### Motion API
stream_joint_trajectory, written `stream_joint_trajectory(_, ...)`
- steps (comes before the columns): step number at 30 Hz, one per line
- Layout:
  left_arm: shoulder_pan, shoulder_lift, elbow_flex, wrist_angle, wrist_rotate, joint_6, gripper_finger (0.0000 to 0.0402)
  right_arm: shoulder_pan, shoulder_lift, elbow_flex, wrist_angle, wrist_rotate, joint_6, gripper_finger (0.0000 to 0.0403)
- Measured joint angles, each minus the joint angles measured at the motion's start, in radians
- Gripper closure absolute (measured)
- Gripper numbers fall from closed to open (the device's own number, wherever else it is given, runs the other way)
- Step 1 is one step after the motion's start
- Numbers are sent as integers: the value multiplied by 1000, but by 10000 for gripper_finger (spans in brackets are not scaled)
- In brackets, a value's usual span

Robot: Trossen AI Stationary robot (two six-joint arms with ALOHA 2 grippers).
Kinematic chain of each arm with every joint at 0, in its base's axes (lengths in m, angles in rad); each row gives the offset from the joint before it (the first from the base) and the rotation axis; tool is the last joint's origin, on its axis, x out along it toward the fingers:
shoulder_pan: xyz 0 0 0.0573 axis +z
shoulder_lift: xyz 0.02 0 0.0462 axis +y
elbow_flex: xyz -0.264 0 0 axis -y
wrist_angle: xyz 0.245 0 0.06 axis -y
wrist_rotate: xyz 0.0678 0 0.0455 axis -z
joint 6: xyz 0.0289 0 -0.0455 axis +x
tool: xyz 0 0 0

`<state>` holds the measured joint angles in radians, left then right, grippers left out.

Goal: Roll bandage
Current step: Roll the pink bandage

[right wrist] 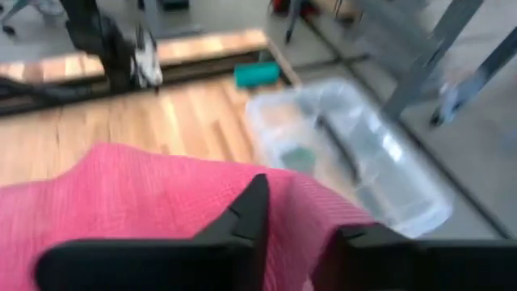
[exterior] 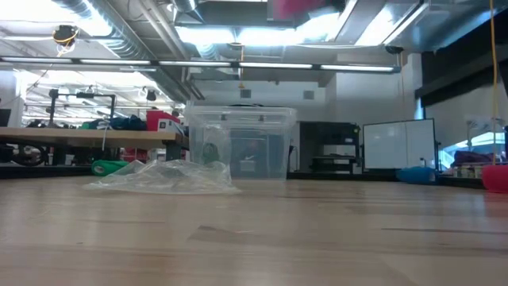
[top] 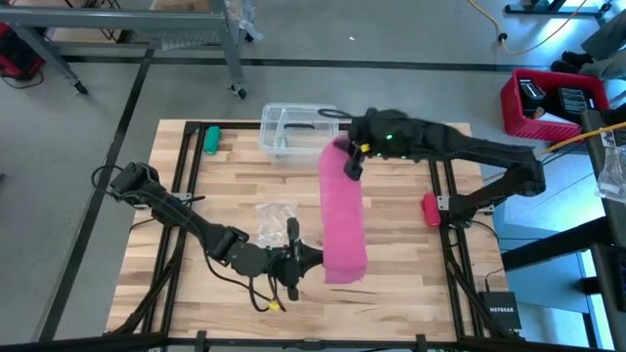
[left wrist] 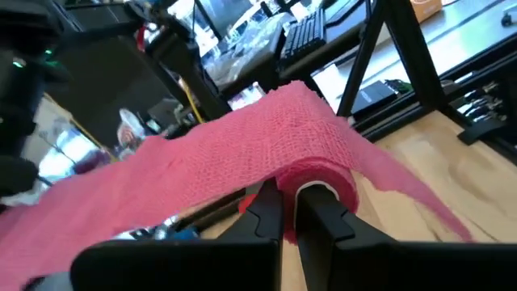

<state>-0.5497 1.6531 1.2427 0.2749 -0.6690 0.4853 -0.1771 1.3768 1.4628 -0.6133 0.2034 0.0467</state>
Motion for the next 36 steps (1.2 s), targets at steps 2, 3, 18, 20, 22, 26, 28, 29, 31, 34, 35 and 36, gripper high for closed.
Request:
stream_joint_trajectory(2, 12, 0, 0, -44, 0, -65, 394, -12, 0, -80, 34, -29, 25, 297)
stream_joint_trajectory(3, 19, 1, 0, -69, 0, -102, 393, -16, 0, -115, 49, -42, 28, 277)
stream_joint_trajectory(18, 159, 3, -203, -164, 42, -714, 389, -14, 0, -252, 73, -208, 143, 117)
stream_joint_trajectory(20, 166, 3, -227, -161, 43, -739, 388, -14, -1, -251, 97, -208, 173, 116)
stream_joint_trajectory(22, 171, 3, -244, -159, 42, -752, 388, -14, 6, -251, 107, -211, 201, 116)
stream_joint_trajectory(26, 172, 3, -271, -161, 42, -785, 387, -14, 19, -251, 97, -228, 242, 116)
stream_joint_trajectory(28, 172, 3, -277, -159, 42, -799, 387, -14, 19, -251, 88, -247, 264, 116)
stream_joint_trajectory(29, 172, 3, -280, -156, 42, -808, 387, -13, 19, -251, 93, -256, 278, 116)
stream_joint_trajectory(31, 172, 3, -287, -159, 42, -819, 387, -13, 15, -251, 91, -277, 309, 116)
stream_joint_trajectory(34, 172, 3, -288, -159, 41, -819, 387, -14, 2, -251, 92, -281, 331, 116)
stream_joint_trajectory(35, 172, 3, -288, -159, 41, -819, 387, -15, -2, -251, 99, -270, 334, 116)
stream_joint_trajectory(36, 172, 3, -288, -159, 41, -818, 387, -15, -4, -251, 114, -250, 335, 116)
